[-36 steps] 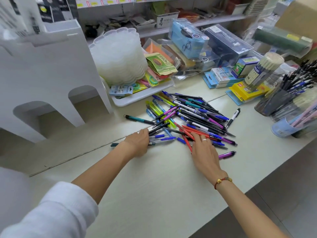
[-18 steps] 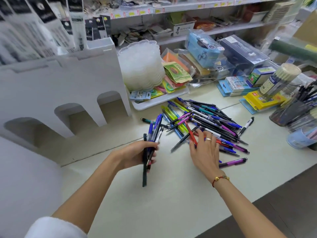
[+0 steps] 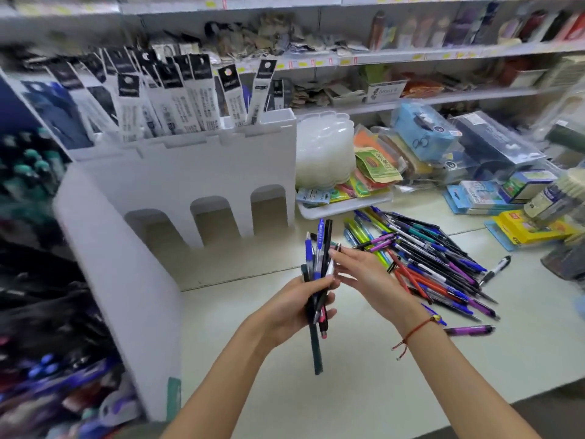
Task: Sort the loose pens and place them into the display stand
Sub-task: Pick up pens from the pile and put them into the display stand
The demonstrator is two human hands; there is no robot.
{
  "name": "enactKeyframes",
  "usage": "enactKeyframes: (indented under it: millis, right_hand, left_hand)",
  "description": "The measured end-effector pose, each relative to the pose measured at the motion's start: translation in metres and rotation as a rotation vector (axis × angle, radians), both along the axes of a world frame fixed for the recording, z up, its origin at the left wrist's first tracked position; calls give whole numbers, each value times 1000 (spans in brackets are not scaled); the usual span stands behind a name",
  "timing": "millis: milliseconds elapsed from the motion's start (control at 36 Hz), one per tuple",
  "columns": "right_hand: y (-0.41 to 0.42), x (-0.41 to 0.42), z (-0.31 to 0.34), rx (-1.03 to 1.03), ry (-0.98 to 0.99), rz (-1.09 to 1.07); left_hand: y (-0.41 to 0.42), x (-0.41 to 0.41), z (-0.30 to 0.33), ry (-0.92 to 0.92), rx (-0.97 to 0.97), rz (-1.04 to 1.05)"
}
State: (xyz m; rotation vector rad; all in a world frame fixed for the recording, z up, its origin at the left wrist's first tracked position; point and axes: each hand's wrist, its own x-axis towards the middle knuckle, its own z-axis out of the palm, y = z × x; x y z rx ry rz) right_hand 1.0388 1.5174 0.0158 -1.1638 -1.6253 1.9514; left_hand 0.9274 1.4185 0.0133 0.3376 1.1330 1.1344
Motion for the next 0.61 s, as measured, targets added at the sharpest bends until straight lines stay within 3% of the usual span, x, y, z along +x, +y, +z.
enactKeyframes:
  millis: [306,611]
  right_hand:
    - [-78,-18,49,293,-36,-101]
    - [-224,-103,129,277,209,-155]
  left_hand:
    - [-74,-9,66,461,185,-13]
    - [-217,-101,122,673,400,65]
